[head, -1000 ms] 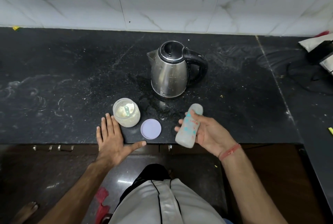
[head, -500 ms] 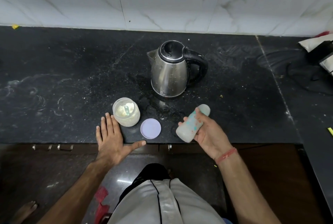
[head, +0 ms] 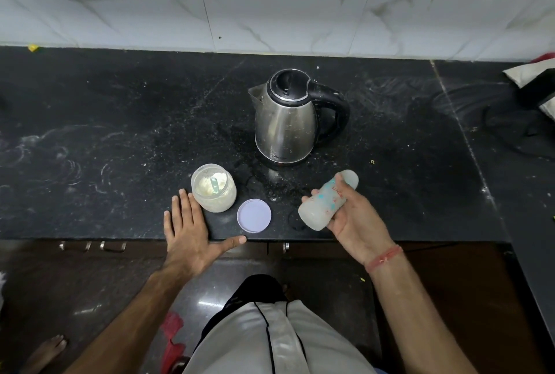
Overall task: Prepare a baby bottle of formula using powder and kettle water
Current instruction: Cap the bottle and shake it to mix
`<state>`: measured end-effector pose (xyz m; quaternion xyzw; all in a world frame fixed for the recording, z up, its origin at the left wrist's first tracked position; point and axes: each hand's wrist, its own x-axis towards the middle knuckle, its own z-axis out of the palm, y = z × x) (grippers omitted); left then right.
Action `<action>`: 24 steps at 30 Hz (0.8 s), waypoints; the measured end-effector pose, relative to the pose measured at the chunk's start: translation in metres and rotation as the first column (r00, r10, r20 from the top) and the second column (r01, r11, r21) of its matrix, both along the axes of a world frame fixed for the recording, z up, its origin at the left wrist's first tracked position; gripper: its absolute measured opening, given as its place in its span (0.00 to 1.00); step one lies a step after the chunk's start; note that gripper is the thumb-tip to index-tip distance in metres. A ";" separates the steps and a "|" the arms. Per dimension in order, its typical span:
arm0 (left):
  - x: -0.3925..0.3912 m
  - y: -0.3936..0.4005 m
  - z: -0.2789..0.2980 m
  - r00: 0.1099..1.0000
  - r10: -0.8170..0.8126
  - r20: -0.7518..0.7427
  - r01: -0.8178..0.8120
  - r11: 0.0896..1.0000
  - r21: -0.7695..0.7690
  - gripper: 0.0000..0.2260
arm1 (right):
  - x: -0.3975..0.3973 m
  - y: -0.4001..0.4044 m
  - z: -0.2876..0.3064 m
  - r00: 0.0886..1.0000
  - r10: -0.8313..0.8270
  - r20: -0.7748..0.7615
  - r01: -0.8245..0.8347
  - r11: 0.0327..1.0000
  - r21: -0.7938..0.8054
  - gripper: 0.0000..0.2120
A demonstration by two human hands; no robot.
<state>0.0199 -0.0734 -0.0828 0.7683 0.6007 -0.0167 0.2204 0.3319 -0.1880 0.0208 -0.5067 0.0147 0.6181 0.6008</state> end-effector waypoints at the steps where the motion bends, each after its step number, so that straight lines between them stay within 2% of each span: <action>1: 0.000 0.000 -0.001 1.000 0.001 -0.003 -0.001 1.000 0.008 0.79 | 0.002 0.002 0.003 0.998 0.059 0.028 -0.059 0.998 -0.009 0.26; 3: -0.001 0.001 -0.003 1.000 0.000 -0.011 0.000 1.000 0.006 0.79 | 0.004 0.006 0.008 0.976 0.198 0.088 -0.197 0.980 -0.022 0.28; 6: 0.000 0.001 -0.002 1.000 0.002 -0.020 -0.002 1.000 0.001 0.79 | 0.008 0.006 0.002 0.998 0.052 0.035 -0.054 0.997 0.051 0.29; 7: 0.000 0.000 -0.002 1.000 0.002 -0.017 -0.002 1.000 -0.002 0.79 | 0.008 0.007 0.002 0.998 0.061 0.033 -0.063 0.997 0.053 0.30; 10: -0.001 0.001 -0.002 1.000 -0.004 -0.014 0.004 1.000 0.002 0.79 | 0.003 0.007 0.006 0.971 0.218 0.101 -0.222 0.975 0.028 0.28; 13: -0.001 0.001 -0.004 1.000 0.000 -0.017 0.000 1.000 0.006 0.79 | 0.002 0.005 0.000 1.000 0.012 -0.016 -0.010 0.994 0.108 0.19; 14: -0.001 0.000 -0.004 1.000 0.001 -0.019 -0.001 1.000 0.006 0.79 | 0.002 0.004 -0.002 0.999 0.015 -0.031 -0.011 0.993 0.120 0.18; 17: -0.002 0.000 -0.004 1.000 -0.007 -0.017 0.007 1.000 0.008 0.79 | -0.003 0.006 0.001 0.960 0.259 0.105 -0.266 0.963 0.050 0.22; 20: -0.001 0.000 -0.002 1.000 -0.002 -0.008 0.002 1.000 0.010 0.79 | 0.000 0.009 -0.004 0.975 0.199 0.096 -0.204 0.978 0.050 0.25; 24: -0.001 -0.001 -0.001 1.000 -0.004 -0.010 0.004 1.000 0.001 0.79 | 0.003 0.011 0.000 0.944 0.295 0.145 -0.303 0.953 0.033 0.26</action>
